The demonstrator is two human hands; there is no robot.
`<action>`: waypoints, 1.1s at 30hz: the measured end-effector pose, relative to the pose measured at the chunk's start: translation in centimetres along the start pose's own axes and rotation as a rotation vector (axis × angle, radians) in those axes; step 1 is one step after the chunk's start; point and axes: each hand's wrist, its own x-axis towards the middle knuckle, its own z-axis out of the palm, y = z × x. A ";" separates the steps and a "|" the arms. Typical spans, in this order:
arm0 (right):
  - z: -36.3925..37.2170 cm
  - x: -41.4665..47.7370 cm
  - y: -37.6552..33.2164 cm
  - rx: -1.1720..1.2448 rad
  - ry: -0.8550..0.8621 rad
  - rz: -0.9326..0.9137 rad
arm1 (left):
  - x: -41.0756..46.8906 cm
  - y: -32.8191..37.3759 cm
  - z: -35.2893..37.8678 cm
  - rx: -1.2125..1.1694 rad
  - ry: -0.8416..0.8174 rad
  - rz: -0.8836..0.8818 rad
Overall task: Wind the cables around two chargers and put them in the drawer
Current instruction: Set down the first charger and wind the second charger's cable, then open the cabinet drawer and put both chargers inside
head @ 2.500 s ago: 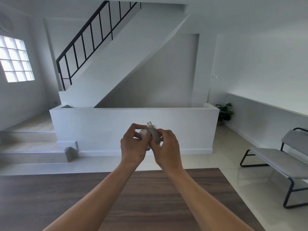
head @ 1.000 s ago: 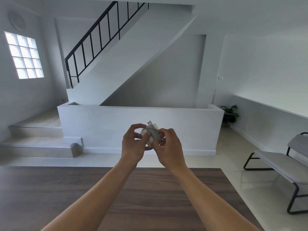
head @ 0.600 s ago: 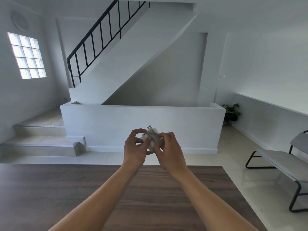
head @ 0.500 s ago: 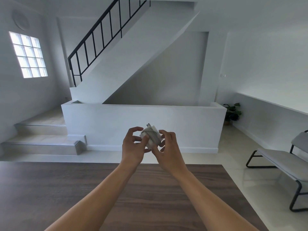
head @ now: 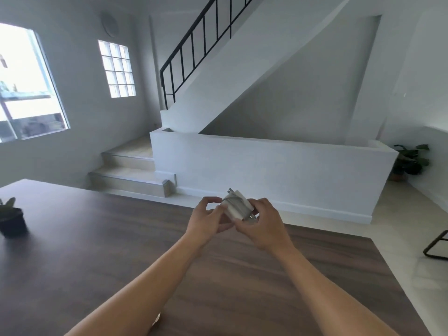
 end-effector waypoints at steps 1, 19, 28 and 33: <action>0.6 -0.5 0.1 0.000 -0.010 0.001 | -0.3 -0.2 -0.7 -0.004 0.028 -0.027; 10.3 -17.2 2.3 -0.010 -0.320 0.123 | -11.0 -15.4 -11.1 0.113 0.305 -0.283; 13.9 -20.4 1.0 -0.049 -0.296 0.229 | -13.2 -17.8 -14.0 0.416 0.355 -0.163; 15.5 -22.2 0.5 -0.072 -0.272 0.297 | -13.9 -19.2 -15.7 0.461 0.312 -0.182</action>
